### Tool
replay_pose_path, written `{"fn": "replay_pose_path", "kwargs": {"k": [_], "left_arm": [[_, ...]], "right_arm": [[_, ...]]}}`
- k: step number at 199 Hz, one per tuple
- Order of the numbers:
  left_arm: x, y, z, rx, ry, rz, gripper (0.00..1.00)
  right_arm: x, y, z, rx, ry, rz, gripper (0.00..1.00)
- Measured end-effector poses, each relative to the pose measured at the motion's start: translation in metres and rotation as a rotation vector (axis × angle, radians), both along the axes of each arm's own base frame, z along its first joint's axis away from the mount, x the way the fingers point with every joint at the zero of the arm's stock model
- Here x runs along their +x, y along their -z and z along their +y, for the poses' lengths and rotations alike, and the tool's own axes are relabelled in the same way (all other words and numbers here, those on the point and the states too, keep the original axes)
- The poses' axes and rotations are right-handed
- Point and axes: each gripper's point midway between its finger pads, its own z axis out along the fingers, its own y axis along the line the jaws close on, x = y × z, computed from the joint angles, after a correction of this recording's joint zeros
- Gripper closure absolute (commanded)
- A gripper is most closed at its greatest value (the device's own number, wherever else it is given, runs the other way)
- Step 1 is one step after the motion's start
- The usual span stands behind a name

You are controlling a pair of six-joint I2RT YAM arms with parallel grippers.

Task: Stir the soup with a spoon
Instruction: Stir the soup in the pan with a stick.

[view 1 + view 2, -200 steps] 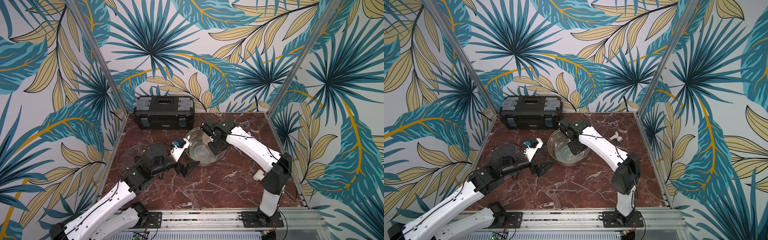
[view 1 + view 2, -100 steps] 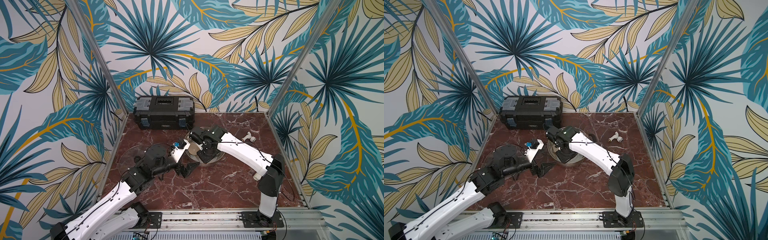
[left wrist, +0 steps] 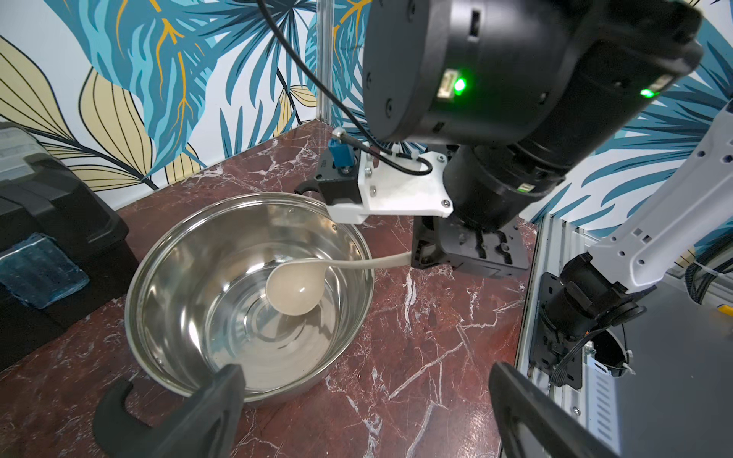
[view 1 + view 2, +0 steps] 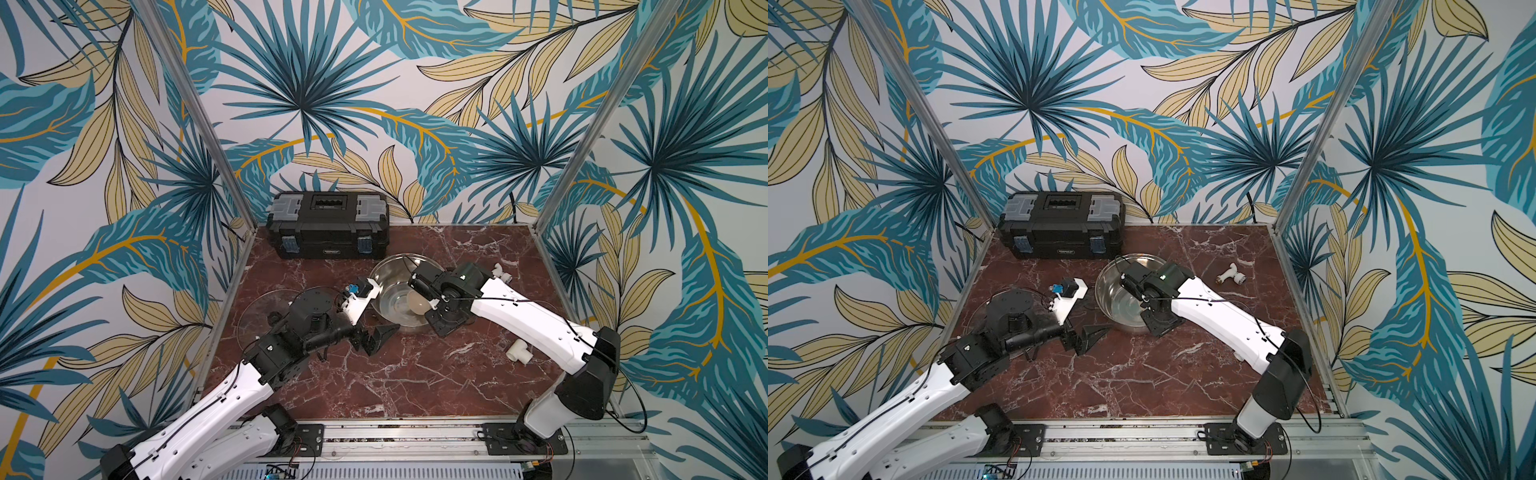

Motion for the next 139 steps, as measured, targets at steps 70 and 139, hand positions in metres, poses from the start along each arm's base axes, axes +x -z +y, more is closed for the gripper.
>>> {"fn": "replay_pose_path", "kwargs": {"k": [70,139], "left_arm": [[0.0,0.0,0.0,-0.002,-0.001,0.004,0.0],[0.0,0.0,0.0,-0.002,-0.005,0.004,0.0]], "right_arm": [[0.058,-0.01,0.017,0.019,0.059,-0.076,1.0],[0.047,-0.016,0.081,0.116,-0.071,-0.049,1.0]]}}
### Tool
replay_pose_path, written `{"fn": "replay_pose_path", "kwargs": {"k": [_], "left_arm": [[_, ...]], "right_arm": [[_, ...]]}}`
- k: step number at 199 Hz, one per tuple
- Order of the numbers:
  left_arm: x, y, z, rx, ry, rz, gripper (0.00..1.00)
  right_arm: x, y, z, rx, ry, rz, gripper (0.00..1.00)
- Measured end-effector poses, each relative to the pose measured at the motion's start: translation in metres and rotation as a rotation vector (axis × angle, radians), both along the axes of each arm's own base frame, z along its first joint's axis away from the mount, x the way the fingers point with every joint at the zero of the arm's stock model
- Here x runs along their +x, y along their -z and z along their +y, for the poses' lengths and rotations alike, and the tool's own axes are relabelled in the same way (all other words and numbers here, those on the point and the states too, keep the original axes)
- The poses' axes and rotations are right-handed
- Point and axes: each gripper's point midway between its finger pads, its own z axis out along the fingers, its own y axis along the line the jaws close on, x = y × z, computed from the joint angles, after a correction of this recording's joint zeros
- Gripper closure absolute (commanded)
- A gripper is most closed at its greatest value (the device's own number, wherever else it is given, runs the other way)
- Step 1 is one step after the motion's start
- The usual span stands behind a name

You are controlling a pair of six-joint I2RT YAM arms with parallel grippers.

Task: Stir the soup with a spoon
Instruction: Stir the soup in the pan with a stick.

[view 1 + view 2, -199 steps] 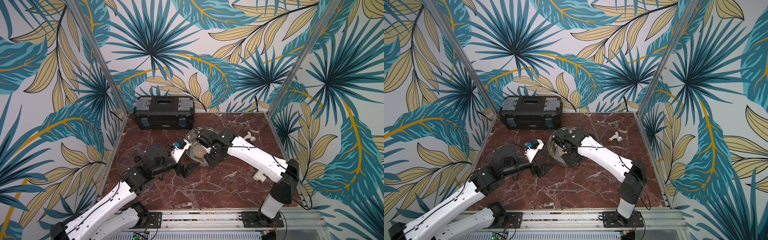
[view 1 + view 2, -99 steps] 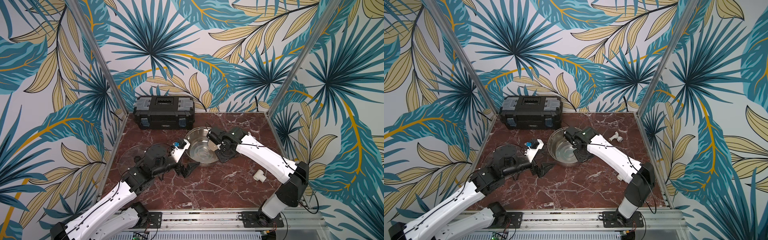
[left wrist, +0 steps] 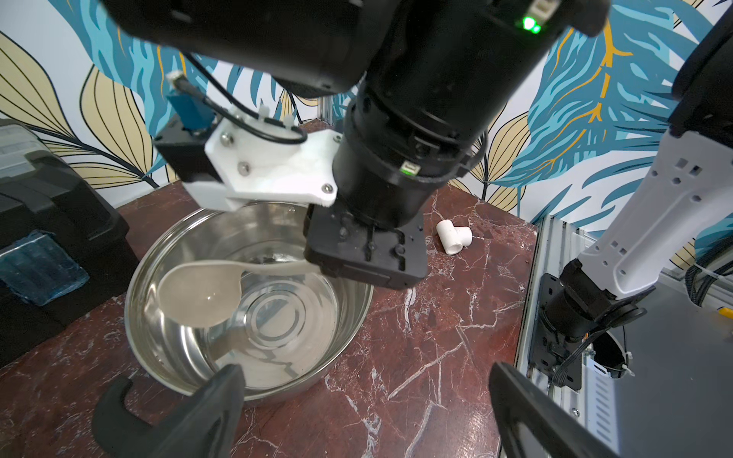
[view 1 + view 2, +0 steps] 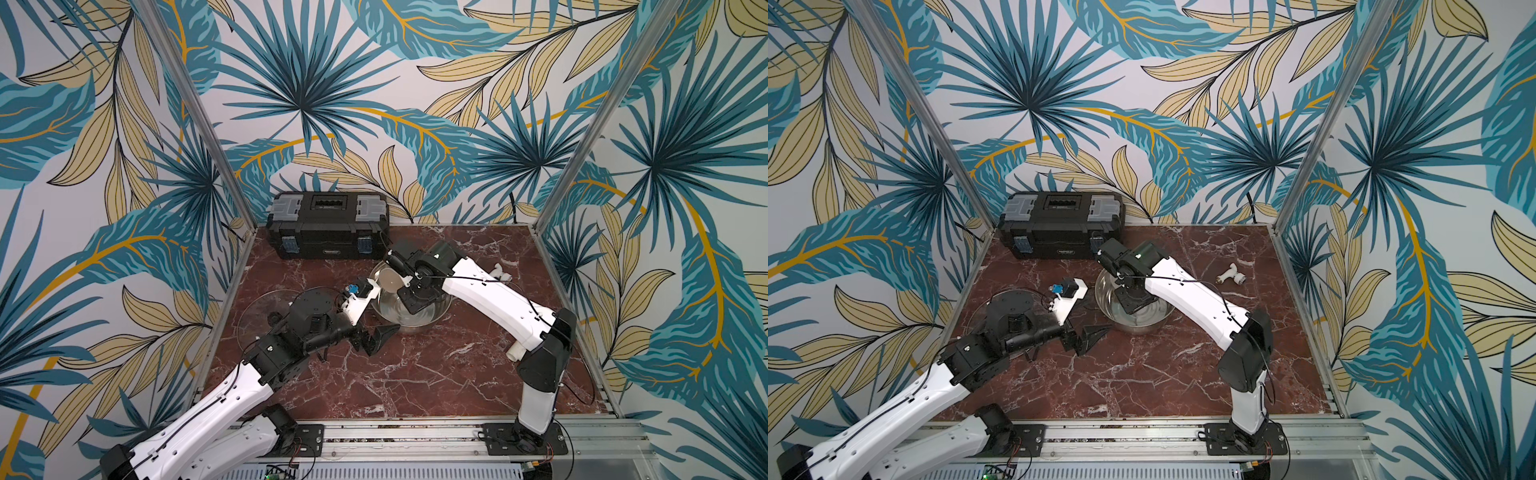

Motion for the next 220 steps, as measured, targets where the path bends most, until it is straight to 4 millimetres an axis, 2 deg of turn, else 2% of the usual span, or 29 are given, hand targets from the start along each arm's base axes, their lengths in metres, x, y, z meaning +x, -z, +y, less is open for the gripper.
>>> {"fn": "replay_pose_path", "kwargs": {"k": [20,43,89,115,130,154,169,188,220], "left_arm": [[0.0,-0.001,0.0,-0.001,0.0,-0.002,0.0],[-0.001,-0.001,0.0,-0.002,0.0,-0.002,0.0],[-0.001,-0.001,0.0,-0.002,0.002,-0.003,0.0],[-0.001,-0.001,0.0,-0.003,0.003,-0.003,0.0],[-0.001,-0.001,0.0,-0.003,0.003,-0.003,0.0],[-0.001,-0.001,0.0,-0.003,0.003,-0.003,0.0],[-0.001,-0.001,0.0,-0.002,0.003,-0.003,0.0],[-0.001,-0.001,0.0,-0.002,0.003,-0.003,0.0],[-0.001,-0.001,0.0,-0.003,0.003,-0.002,0.0]], "right_arm": [[-0.013,0.002,0.009,0.0,-0.035,0.017,1.0],[-0.029,0.009,0.003,-0.02,-0.052,0.051,1.0],[-0.06,0.016,-0.037,-0.075,-0.032,0.087,1.0],[-0.067,0.015,-0.062,-0.113,-0.002,0.075,1.0],[-0.062,0.015,-0.075,-0.127,0.032,0.069,1.0],[-0.043,0.016,-0.098,-0.143,0.112,0.058,1.0],[-0.032,0.015,-0.104,-0.156,0.135,0.048,1.0],[-0.015,0.012,-0.095,-0.157,0.128,0.034,1.0],[0.014,0.01,-0.061,-0.101,0.103,0.02,1.0]]}}
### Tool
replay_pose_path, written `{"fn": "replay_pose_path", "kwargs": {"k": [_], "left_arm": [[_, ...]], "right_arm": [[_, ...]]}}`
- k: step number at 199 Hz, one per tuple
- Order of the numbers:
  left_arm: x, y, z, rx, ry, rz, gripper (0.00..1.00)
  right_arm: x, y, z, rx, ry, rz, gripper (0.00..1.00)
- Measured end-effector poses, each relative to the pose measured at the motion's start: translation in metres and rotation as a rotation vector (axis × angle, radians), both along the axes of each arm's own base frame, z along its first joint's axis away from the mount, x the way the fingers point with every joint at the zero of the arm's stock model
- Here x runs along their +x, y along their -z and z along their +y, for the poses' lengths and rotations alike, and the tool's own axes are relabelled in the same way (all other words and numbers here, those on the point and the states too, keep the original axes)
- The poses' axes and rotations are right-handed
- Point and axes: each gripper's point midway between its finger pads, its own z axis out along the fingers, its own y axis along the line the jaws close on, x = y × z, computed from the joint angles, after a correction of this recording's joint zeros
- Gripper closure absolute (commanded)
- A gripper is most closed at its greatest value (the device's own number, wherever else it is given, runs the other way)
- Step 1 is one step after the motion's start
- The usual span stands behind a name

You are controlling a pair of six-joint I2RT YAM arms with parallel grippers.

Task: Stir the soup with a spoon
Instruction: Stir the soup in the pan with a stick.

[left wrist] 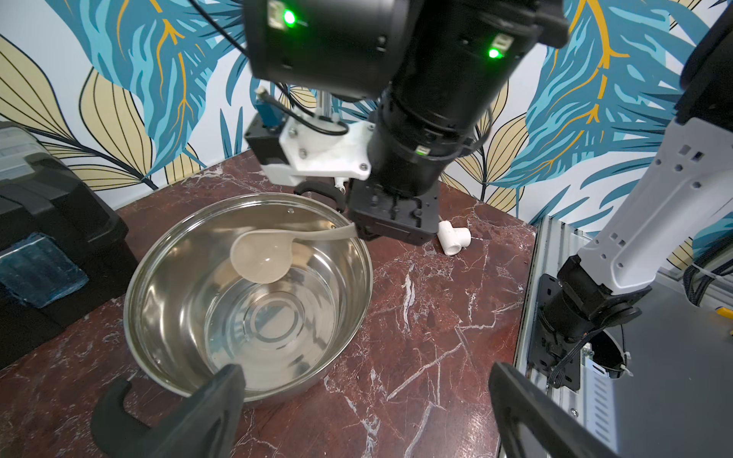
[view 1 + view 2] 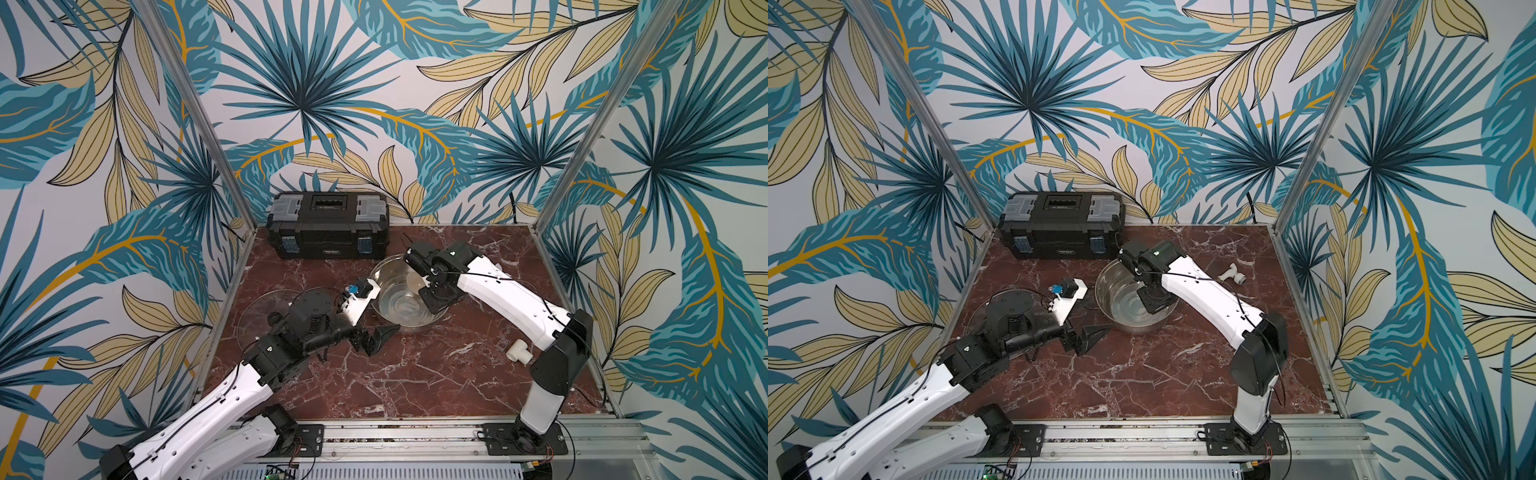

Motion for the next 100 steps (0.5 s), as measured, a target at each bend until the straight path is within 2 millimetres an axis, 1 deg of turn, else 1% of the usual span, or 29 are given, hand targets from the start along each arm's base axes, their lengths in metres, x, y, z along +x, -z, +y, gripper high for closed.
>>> {"fn": "replay_pose_path", "kwargs": {"k": [16,29,69,82,100], "left_arm": [[0.0,0.0,0.0,0.0,0.0,0.0,0.0],[0.0,0.0,0.0,0.0,0.0,0.0,0.0],[-0.001,0.0,0.0,-0.001,0.002,-0.002,0.0],[-0.001,0.001,0.0,0.001,0.002,0.0,0.0],[-0.001,0.002,0.0,0.002,0.001,0.004,0.0]], "right_arm": [[0.006,0.001,0.015,0.026,-0.015,0.002,1.0],[0.004,0.004,0.027,0.038,-0.04,0.011,1.0],[-0.027,0.008,0.06,0.063,-0.143,0.046,1.0],[-0.037,0.01,0.062,0.061,-0.161,0.058,1.0],[-0.05,0.011,0.051,0.044,-0.159,0.071,1.0]]}}
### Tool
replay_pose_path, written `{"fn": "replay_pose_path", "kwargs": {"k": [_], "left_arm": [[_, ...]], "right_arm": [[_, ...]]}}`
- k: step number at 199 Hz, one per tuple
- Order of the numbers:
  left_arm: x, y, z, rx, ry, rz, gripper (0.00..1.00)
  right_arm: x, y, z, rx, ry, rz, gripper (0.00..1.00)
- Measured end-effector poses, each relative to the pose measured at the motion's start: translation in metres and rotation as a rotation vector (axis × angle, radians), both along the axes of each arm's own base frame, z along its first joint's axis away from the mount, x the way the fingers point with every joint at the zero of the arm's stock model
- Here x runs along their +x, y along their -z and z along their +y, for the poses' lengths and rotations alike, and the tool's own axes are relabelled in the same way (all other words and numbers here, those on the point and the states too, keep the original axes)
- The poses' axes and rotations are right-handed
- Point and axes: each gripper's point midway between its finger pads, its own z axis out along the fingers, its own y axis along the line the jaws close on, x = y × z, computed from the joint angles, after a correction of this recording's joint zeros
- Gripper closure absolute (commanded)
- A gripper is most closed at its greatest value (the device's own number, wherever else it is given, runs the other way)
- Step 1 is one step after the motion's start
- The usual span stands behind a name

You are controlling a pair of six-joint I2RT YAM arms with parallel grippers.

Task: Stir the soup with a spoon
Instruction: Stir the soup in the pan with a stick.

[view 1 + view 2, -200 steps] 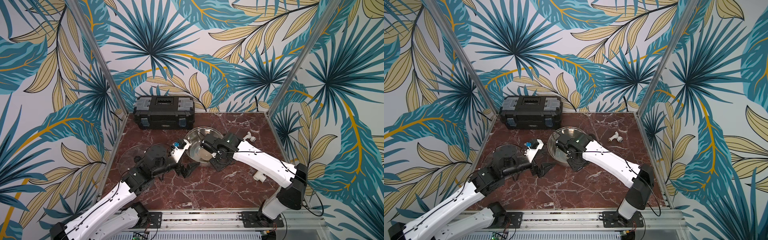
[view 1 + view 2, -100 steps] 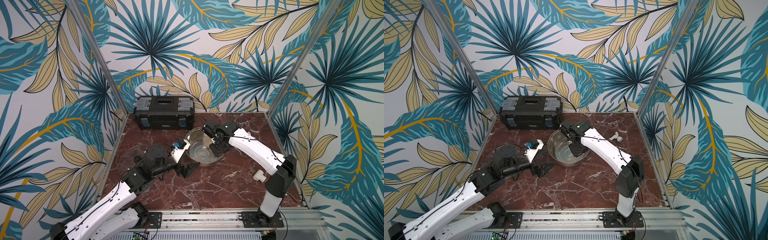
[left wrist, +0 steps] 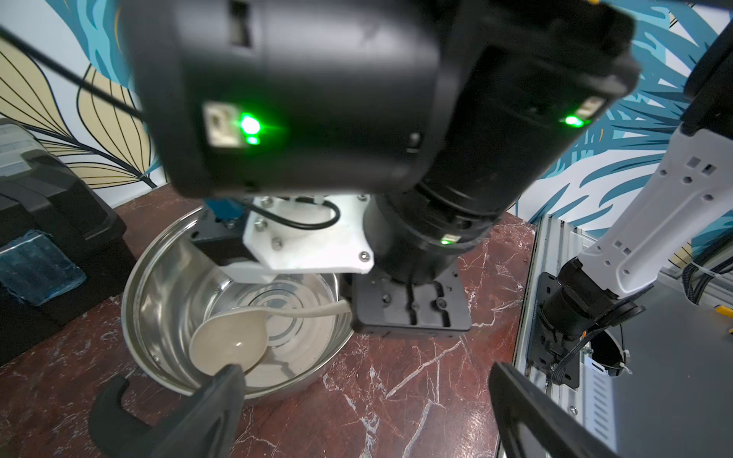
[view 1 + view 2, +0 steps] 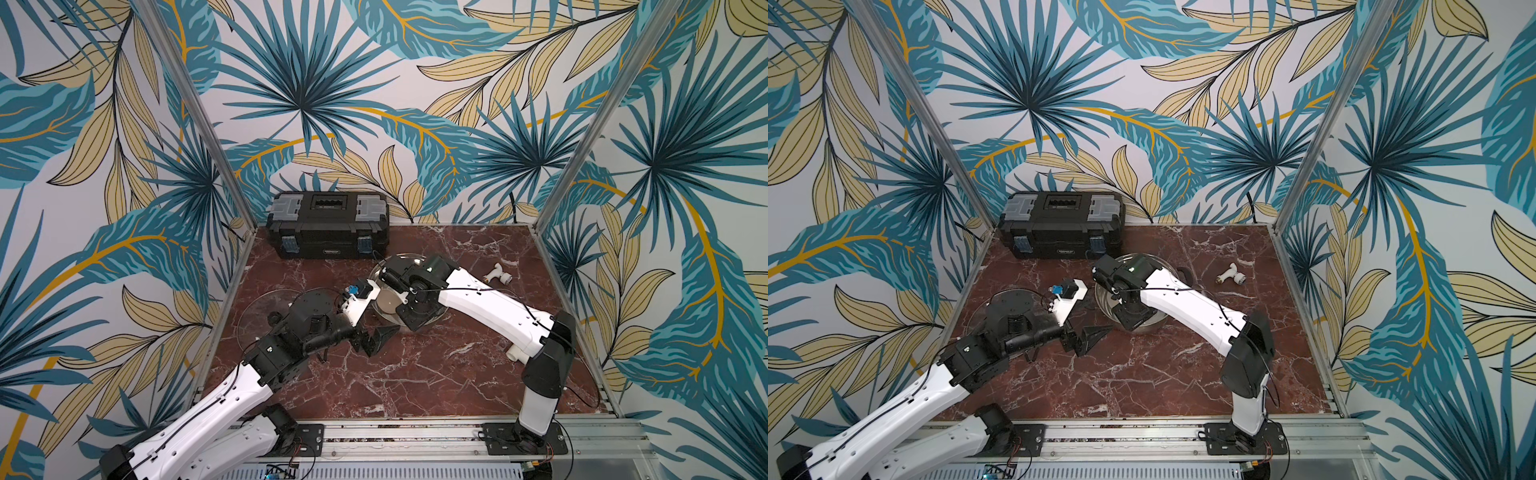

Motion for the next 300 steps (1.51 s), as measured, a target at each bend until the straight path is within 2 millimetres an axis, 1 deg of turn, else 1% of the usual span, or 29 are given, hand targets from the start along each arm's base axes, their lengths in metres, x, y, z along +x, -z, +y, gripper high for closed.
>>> {"fn": "replay_pose_path", "kwargs": {"k": [45,64,85,101,117,129,138,171,185,196,219,238,254,273,300], "left_arm": [[0.0,-0.001,0.0,-0.003,0.001,-0.001,0.0],[0.0,-0.002,-0.001,-0.007,0.001,-0.006,0.0],[0.0,-0.004,-0.001,-0.012,0.001,-0.011,0.0],[0.0,-0.004,-0.001,-0.013,0.002,-0.012,0.0],[-0.001,-0.005,0.0,-0.014,-0.001,-0.015,0.0],[0.0,-0.005,0.0,-0.014,-0.004,-0.017,0.0],[0.0,-0.005,0.0,-0.014,-0.004,-0.017,0.0],[0.0,-0.005,0.001,-0.012,-0.008,-0.016,0.0],[-0.001,-0.005,0.002,-0.011,-0.01,-0.015,0.0],[-0.001,-0.006,0.003,-0.012,-0.011,-0.017,0.0],[-0.002,-0.008,0.004,-0.016,-0.015,-0.023,0.0],[-0.002,-0.009,0.005,-0.017,-0.016,-0.025,0.0],[-0.002,-0.009,0.005,-0.018,-0.018,-0.025,0.0],[-0.002,-0.009,0.005,-0.018,-0.019,-0.025,0.0],[-0.003,-0.008,0.006,-0.015,-0.019,-0.021,0.0]], "right_arm": [[-0.02,-0.013,-0.042,-0.048,0.031,-0.03,1.0],[-0.022,-0.013,-0.055,-0.079,0.044,-0.039,1.0],[-0.016,-0.008,-0.069,-0.111,0.078,-0.038,1.0],[-0.004,-0.005,-0.08,-0.121,0.119,-0.043,1.0],[0.009,-0.006,-0.088,-0.131,0.147,-0.058,1.0],[0.02,-0.006,-0.086,-0.135,0.155,-0.067,1.0],[0.028,-0.005,-0.08,-0.131,0.152,-0.075,1.0],[0.058,-0.004,-0.047,-0.083,0.134,-0.095,1.0],[0.067,-0.004,-0.034,-0.054,0.127,-0.099,1.0],[0.069,-0.004,-0.025,-0.037,0.117,-0.099,1.0],[0.061,-0.004,-0.008,-0.007,0.078,-0.084,1.0],[0.046,-0.001,0.008,0.01,0.034,-0.07,1.0],[0.029,0.006,0.013,0.014,0.008,-0.05,1.0],[0.012,0.01,0.005,0.018,0.014,-0.036,1.0],[-0.004,-0.001,-0.02,0.028,0.05,-0.057,1.0]]}}
